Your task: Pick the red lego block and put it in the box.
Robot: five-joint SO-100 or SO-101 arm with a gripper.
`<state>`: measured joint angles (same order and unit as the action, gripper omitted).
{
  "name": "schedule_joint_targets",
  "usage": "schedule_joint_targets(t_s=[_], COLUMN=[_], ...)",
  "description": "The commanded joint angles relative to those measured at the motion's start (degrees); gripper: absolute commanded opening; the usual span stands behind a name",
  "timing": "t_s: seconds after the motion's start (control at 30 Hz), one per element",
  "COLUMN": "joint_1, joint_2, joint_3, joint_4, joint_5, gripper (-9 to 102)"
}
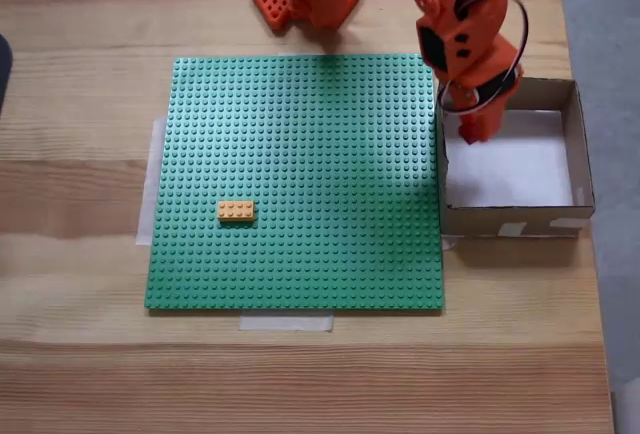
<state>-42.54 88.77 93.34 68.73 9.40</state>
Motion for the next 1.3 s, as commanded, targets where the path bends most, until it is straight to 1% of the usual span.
schedule_joint_targets(t_s=[0.0,0.33,1.03,1.27], joint_1=[0.3,1.0,0.0,1.0], joint_2=[-0.6,-5.9,-11.1,-12.0], joint_3=[-2.5,-4.1,-5.9,-6.9], joint_4=[-0.8,-1.8,-3.7,-4.1], joint_5=[0.6,1.8,4.0,4.1], gripper=[4,4,5,5])
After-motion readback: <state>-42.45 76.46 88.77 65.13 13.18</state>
